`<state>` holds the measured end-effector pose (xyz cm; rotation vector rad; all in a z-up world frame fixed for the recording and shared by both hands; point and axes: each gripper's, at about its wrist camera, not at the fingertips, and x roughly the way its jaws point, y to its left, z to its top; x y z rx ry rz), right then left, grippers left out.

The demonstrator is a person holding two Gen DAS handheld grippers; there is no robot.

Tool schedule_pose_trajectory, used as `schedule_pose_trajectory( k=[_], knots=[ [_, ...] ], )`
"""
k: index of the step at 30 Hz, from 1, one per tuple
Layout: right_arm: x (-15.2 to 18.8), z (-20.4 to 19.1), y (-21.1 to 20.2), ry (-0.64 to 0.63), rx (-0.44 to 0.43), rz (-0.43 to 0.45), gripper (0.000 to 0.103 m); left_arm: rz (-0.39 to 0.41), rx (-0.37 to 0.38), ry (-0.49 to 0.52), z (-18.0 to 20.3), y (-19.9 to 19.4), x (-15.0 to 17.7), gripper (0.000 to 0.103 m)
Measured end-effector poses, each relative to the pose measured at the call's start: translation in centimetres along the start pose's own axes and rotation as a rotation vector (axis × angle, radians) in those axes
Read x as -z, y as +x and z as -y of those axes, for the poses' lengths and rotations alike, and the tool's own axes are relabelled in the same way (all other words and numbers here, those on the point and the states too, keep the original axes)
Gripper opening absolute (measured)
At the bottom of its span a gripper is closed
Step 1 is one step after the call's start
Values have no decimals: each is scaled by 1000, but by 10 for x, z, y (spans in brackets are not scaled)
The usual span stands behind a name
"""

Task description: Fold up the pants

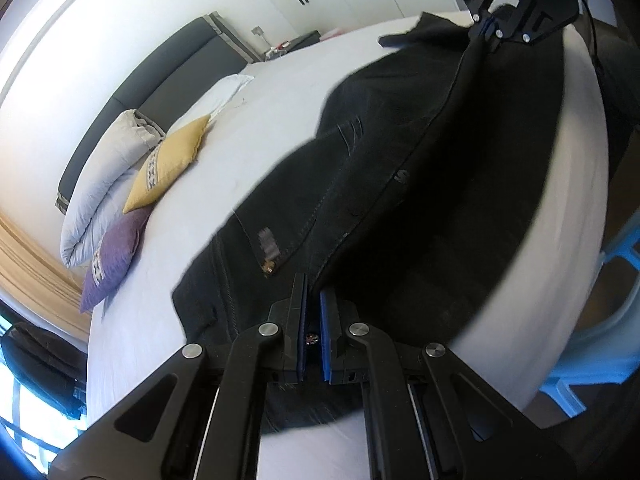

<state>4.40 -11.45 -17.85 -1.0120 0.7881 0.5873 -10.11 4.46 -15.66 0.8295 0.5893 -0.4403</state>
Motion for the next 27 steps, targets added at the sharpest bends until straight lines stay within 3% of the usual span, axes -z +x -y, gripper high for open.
schedule_pose_trajectory(
  k=[10, 17, 21, 23, 27],
  knots=[
    [11, -35, -10, -41, 23, -12, 3, -5, 2, 10, 29, -20, 27, 4],
    [13, -31, -22, -28, 33, 3, 3, 19, -56, 77, 33, -46, 25, 4],
    [16, -32, -18, -36, 28, -9, 3, 13, -60, 90, 32, -45, 19, 5],
    [18, -34, -10, -39, 18, -28, 3, -72, 5, 91, 36, -23, 22, 10],
    [18, -41, -1, -64, 35, -44, 3, -58, -46, 82, 33, -15, 20, 10]
  ],
)
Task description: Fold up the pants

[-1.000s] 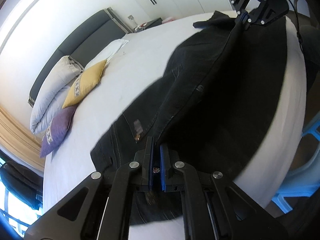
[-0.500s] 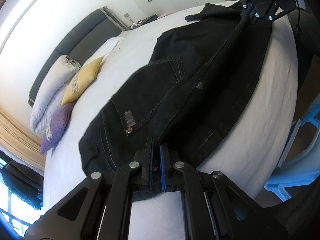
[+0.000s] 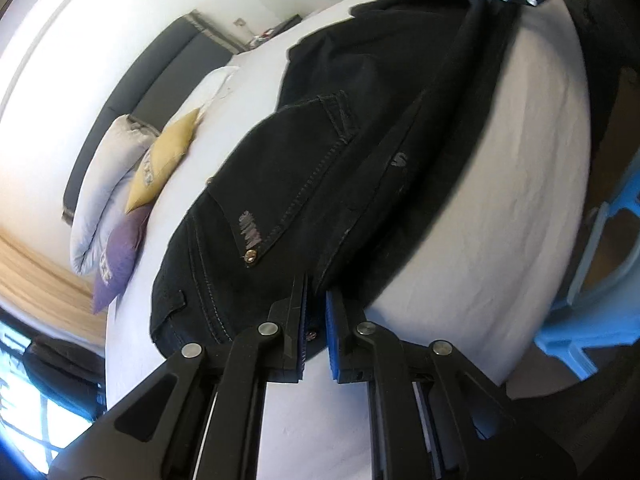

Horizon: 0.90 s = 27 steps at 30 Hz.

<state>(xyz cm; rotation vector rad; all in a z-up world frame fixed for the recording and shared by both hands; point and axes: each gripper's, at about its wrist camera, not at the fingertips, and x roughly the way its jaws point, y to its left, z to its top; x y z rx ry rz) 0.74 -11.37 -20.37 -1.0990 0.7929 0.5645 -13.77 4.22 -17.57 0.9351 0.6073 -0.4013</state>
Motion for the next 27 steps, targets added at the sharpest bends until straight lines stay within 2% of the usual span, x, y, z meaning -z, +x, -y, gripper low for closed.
schedule_pose_trajectory(
  k=[2, 5, 6, 7, 9, 12, 16, 20, 27],
  knots=[
    [0, 5, -3, 30, -7, 11, 3, 14, -42, -26, -4, -3, 0, 15],
    [0, 18, -13, 102, -22, 37, 3, 28, -133, -7, -8, -6, -3, 24],
    [0, 28, -18, 161, -42, 56, 3, 40, -180, 12, -7, -8, -2, 32],
    [2, 40, -23, 229, -68, 77, 3, 44, -202, 23, -11, -7, -6, 54],
    [5, 59, -29, 336, -109, 104, 3, 64, -270, 52, -8, -8, -5, 81],
    [0, 67, -35, 363, -110, 126, 3, 68, -309, 82, -2, -8, -3, 83],
    [-5, 72, -37, 395, -134, 142, 3, 85, -307, 104, 7, -6, -8, 83],
    [-1, 86, -40, 479, -184, 168, 3, 99, -300, 124, 13, -3, -12, 83],
    [2, 71, -41, 403, -164, 160, 3, 28, -345, 129, 9, 24, -17, 85]
  ],
)
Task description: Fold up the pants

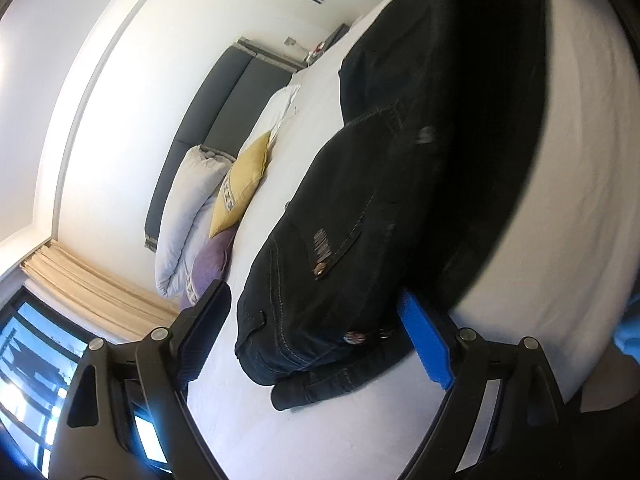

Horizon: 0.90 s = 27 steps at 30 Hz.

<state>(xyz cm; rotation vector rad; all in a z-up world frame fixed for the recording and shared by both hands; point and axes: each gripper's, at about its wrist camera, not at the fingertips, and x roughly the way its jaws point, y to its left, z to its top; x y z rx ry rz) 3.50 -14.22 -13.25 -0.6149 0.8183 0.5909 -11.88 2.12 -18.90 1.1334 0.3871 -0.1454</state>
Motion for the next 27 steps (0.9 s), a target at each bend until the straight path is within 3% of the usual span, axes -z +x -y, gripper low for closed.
schedule_pose_trajectory(
  k=[3, 5, 7, 9, 14, 16, 17, 18, 20, 22, 25, 26, 27],
  knots=[
    [10, -10, 7, -25, 14, -14, 3, -14, 24, 2, -1, 12, -3, 84],
    [18, -15, 14, -30, 12, -31, 3, -36, 69, -17, -5, 20, -5, 65],
    [30, -21, 23, -27, 6, -48, 4, -70, 104, -19, -4, 25, -2, 33],
    [42, -30, 33, -36, 8, -62, 6, -83, 125, -12, -3, 29, 2, 28],
    [47, -33, 32, -38, 22, -45, 10, -85, 98, 57, 4, 32, 2, 28],
    [46, -28, 28, -31, 5, -71, 20, -88, 76, 98, 10, 30, 6, 28],
    [46, -21, 23, -10, -11, -69, 37, -88, 67, 104, 11, 31, 7, 28],
    [45, -5, 11, 47, -40, -43, 60, -90, 64, 102, 12, 33, 8, 28],
    [44, 31, -6, 164, -37, 9, 77, -92, 65, 83, 10, 37, 8, 28],
    [41, 89, -17, 347, 0, 29, 77, -98, 56, 77, 11, 42, 8, 29],
    [40, 183, -2, 673, 40, -47, 78, -102, 44, 77, 13, 39, 9, 32],
    [40, 208, 8, 745, 52, -64, 78, -103, 35, 74, 12, 41, 9, 35],
    [39, 224, 17, 781, 66, -82, 78, -103, 13, 69, 11, 40, 10, 46]
  ],
)
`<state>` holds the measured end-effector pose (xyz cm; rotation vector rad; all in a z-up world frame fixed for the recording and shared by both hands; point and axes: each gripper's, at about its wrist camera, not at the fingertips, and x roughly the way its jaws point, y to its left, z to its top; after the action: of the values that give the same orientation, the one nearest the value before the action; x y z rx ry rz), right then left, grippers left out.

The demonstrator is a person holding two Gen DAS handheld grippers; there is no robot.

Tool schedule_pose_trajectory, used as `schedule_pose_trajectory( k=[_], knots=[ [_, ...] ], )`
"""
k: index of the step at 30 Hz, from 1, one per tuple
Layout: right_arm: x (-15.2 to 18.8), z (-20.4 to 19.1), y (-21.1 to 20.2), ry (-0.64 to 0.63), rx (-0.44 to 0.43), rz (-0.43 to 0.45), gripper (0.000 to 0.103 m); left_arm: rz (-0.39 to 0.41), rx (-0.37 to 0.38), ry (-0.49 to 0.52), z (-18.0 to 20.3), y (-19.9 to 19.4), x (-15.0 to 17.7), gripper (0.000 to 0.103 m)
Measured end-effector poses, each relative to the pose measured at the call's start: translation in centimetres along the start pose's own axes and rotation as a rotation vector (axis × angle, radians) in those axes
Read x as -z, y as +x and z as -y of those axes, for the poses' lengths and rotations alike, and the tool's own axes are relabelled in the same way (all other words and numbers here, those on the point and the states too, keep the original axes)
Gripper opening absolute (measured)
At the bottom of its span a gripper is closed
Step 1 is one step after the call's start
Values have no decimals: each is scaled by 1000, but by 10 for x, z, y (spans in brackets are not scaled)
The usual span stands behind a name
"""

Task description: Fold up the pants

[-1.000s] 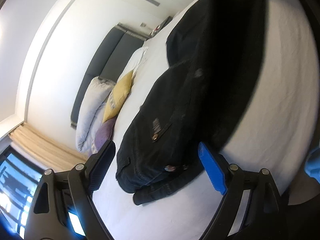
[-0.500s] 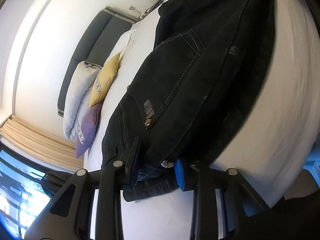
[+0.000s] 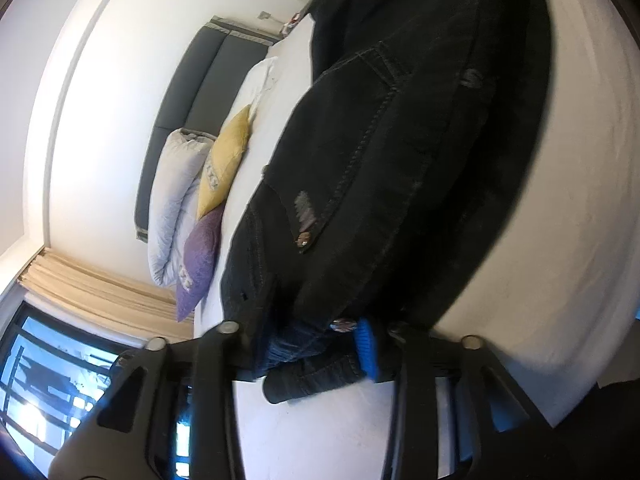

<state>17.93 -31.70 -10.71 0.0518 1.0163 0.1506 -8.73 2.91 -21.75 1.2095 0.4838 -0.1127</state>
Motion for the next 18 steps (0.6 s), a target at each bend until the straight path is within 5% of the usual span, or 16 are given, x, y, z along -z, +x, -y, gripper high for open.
schedule_pose_trajectory(
  k=[2, 7, 14, 16, 18],
  knots=[
    [-24, 13, 29, 40, 43, -57, 78, 2, -21, -30, -6, -5, 7, 55],
    [-56, 22, 88, 109, 146, -173, 74, 0, -12, -44, -8, -4, 7, 56],
    [-61, 12, 132, 70, 306, -288, 72, 7, 4, -62, -13, 1, 9, 56],
    [-62, 14, 135, 73, 317, -276, 65, 6, 8, -70, -16, 3, 9, 56],
    [-61, 17, 132, 77, 291, -267, 40, 4, 14, -77, -17, 4, 8, 56]
  ],
)
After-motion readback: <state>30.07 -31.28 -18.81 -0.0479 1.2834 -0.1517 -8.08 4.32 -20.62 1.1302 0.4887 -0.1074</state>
